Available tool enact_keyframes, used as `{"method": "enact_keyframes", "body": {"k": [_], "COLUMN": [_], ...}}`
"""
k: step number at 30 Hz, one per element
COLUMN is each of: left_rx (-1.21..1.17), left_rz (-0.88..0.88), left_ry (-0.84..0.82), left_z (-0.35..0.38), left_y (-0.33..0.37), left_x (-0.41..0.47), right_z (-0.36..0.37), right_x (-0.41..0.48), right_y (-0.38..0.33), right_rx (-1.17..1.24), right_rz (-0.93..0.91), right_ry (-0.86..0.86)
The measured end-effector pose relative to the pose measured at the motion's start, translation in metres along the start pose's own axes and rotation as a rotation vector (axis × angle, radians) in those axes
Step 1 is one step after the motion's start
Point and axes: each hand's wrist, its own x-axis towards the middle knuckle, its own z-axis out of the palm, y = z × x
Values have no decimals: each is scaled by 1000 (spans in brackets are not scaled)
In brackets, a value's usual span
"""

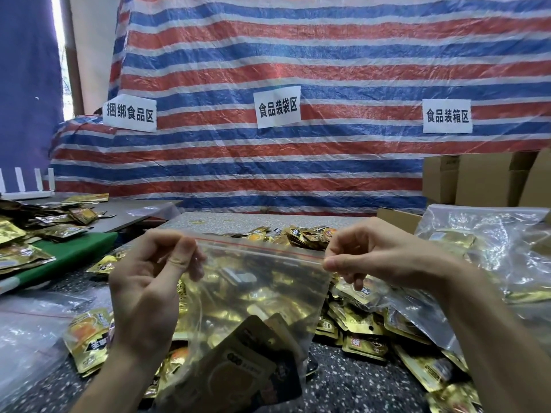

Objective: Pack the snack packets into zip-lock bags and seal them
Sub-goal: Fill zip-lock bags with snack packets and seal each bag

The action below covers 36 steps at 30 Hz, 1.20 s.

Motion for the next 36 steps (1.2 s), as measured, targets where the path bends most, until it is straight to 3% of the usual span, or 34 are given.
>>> {"method": "enact_keyframes", "body": {"k": [6, 10, 16, 19, 25, 31, 36], "left_rx": [81, 21, -113, -131, -9, 23, 159], "left_rz": [-13, -38, -113, -147, -176, -257, -249], "left_ry": [-2, 42, 52, 48, 25, -51, -304], "left_z": [-1, -6, 8, 15, 18, 23, 40], "left_y": [-10, -9, -7, -7, -13, -11, -9], "left_x": [-1, 3, -5, -11, -17, -21, -43], "right_z": [2, 7, 28, 52, 70, 30, -27], "right_x": [2, 6, 16, 23, 24, -1, -16], "right_y": [0, -1, 9, 9, -5, -11, -8], "right_rx": [-81, 96, 234, 175, 91, 214, 345], "right_rz": [-47, -67, 61, 148, 97, 87, 217], "right_ry": [19, -2, -213, -335, -264, 63, 557]}}
